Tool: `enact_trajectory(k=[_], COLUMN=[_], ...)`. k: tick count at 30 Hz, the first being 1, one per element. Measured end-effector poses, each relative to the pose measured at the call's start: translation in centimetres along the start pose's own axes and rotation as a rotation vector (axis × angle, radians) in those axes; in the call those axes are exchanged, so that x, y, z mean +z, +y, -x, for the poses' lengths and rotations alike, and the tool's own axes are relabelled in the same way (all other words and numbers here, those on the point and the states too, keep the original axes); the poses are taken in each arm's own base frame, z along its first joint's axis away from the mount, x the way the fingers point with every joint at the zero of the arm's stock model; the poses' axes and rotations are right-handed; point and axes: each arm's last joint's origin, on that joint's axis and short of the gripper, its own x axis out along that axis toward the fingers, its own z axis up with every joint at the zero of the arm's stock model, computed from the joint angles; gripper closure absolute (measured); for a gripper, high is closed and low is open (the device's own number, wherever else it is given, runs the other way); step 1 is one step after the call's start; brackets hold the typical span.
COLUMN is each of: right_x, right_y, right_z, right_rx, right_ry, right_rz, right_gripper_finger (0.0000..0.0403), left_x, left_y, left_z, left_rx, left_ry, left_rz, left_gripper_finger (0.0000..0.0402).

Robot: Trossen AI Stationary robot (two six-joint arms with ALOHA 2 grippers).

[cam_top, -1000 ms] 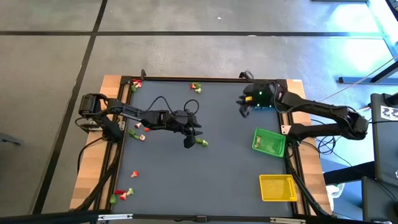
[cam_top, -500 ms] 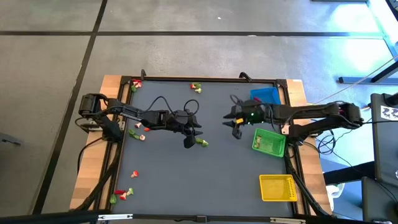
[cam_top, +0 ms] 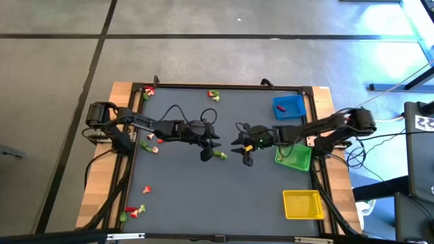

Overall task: Sort produce into baskets
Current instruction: Put the green mushroom into the green basket

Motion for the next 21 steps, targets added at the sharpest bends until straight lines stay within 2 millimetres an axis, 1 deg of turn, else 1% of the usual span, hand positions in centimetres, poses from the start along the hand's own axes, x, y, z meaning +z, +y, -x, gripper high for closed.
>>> enact_trajectory(k=[7,12,21], right_x=[-1.3,-2.3,-4.5], right_y=[0.6,0.5,0.2], right_z=[-2.8,-4.5,-6.7], right_rx=[0.025,0.026,0.02], right_ry=[-0.019,-0.024,0.028], right_rz=[0.013,0.007,0.005], right_gripper_finger=[0.0263,0.0263,0.0263], left_x=[0.0,0.0,0.0], left_y=[0.0,0.0,0.0], left_z=[0.0,0.0,0.0], left_rx=[0.0,0.0,0.0], left_ry=[0.0,0.0,0.0], left_rz=[0.0,0.0,-0.005], left_gripper_finger=[0.0245,0.0245,0.0245])
